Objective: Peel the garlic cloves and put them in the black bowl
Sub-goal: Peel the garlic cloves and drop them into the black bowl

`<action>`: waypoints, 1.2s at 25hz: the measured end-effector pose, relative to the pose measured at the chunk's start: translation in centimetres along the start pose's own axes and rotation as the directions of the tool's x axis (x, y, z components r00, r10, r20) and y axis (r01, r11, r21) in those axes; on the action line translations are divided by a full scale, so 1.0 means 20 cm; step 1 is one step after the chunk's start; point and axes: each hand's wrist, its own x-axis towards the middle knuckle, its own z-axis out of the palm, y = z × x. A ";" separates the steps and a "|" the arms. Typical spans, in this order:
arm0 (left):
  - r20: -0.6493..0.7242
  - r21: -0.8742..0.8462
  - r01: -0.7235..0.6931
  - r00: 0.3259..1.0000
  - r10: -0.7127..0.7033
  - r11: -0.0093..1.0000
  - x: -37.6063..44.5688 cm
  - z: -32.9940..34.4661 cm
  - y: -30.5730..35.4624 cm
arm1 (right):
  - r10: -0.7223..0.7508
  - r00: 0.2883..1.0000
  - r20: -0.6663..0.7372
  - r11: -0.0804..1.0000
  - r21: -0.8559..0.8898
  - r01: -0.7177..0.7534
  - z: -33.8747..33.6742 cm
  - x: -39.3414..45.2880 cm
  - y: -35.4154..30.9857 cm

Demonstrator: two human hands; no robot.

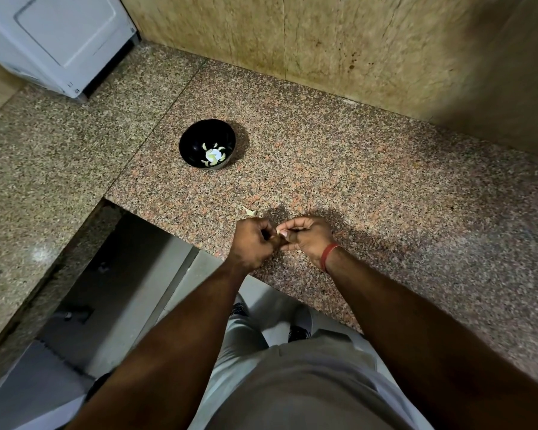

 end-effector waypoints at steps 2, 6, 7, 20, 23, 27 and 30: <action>0.000 -0.015 0.017 1.000 -0.017 1.000 0.00 0.00 0.00 | -0.002 1.000 0.006 1.000 0.011 0.002 0.00 0.00 0.00; 0.013 -0.125 0.107 0.994 -0.106 0.986 0.00 0.00 -0.01 | 0.016 1.000 0.013 0.996 0.093 -0.018 0.00 0.00 0.01; 0.021 -0.171 0.132 0.991 -0.130 0.976 0.00 0.00 0.00 | 0.031 0.999 0.018 0.992 0.121 -0.033 0.00 0.00 0.01; 0.046 -0.424 0.250 0.966 -0.255 0.871 0.01 0.00 0.00 | -0.007 0.998 0.056 1.000 0.018 0.006 -0.01 0.02 -0.05; -0.009 -0.315 0.144 0.988 -0.154 0.938 0.02 -0.02 0.00 | -0.025 0.998 0.063 0.999 -0.017 0.027 0.00 0.02 -0.07; -0.042 -0.198 0.033 0.998 -0.042 0.980 0.03 -0.04 -0.01 | -0.037 0.997 0.064 0.999 -0.036 0.039 0.00 0.02 -0.08; -0.053 -0.215 0.054 0.996 -0.067 0.975 0.03 -0.04 0.00 | -0.040 0.997 0.066 0.999 -0.027 0.042 0.00 0.02 -0.08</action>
